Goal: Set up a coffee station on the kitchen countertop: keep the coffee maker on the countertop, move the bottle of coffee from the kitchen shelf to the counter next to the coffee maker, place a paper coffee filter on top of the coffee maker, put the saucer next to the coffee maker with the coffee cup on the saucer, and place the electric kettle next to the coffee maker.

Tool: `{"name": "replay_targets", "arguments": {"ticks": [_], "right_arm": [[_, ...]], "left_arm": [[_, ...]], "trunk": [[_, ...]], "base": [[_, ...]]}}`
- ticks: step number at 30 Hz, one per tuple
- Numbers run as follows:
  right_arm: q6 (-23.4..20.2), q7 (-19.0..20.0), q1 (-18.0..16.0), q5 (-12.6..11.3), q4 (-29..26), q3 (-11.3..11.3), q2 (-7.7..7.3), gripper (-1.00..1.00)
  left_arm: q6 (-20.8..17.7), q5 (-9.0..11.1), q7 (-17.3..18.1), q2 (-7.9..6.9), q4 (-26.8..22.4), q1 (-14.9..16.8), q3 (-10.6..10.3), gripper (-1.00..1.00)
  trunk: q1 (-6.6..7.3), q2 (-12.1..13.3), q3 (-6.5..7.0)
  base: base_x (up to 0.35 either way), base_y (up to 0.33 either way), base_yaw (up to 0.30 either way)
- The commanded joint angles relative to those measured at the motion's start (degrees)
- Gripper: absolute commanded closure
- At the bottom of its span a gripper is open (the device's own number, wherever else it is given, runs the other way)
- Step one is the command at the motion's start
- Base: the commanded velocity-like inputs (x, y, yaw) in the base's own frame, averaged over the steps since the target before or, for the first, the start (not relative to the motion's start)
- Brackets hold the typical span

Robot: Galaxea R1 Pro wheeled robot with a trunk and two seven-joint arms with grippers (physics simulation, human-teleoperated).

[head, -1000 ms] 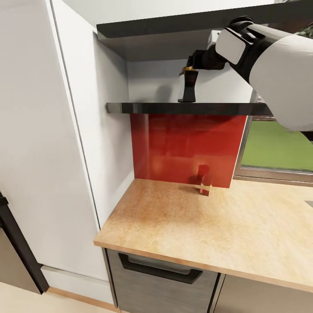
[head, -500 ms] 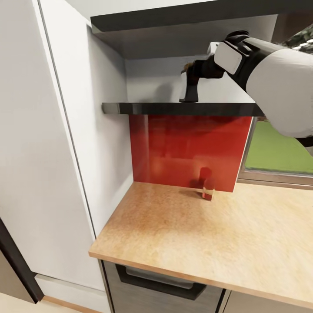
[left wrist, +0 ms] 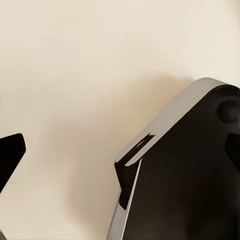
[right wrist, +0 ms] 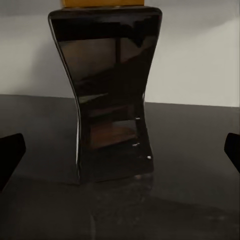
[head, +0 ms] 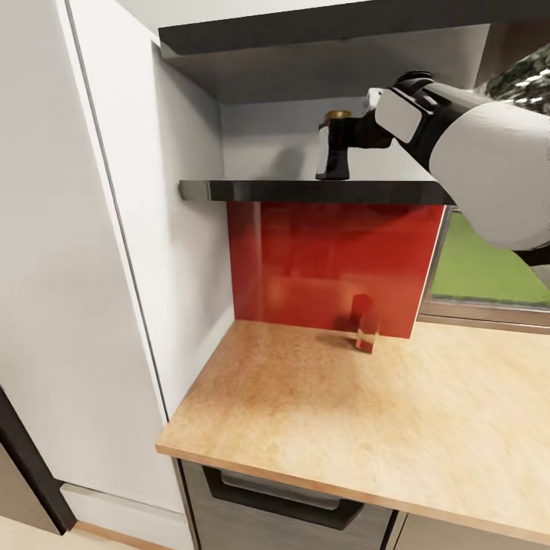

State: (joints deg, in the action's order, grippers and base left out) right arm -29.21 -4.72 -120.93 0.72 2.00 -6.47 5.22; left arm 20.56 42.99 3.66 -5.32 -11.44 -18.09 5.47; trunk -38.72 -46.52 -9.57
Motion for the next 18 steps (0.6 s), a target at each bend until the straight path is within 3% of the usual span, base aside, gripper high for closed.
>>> {"name": "replay_targets", "arguments": {"ticks": [1,6,18], "right_arm": [[0.1,-0.4,-0.1,0.1,0.1,-0.5,0.06,-1.00],[0.2,-0.4,0.0,0.1,0.0,-0.5,0.27,-1.00],[0.1,-0.4,0.0,0.2,0.0,-0.5,0.34,-1.00]], "left_arm": [[-0.1,0.2,0.4,0.00,-0.1,0.0,0.4,-1.00],[-0.2,0.2,0.4,0.02,-0.1,0.0,0.4,-1.00],[-0.1,0.0,0.4,0.11,-0.1,0.0,0.4,-1.00]], "trunk": [[-0.02,-0.1,-0.08],[-0.02,-0.1,-0.08],[-0.02,-0.1,-0.08]], "base": [[0.169,0.089,0.000],[0.157,0.062,0.000],[0.013,0.004,0.000]]}}
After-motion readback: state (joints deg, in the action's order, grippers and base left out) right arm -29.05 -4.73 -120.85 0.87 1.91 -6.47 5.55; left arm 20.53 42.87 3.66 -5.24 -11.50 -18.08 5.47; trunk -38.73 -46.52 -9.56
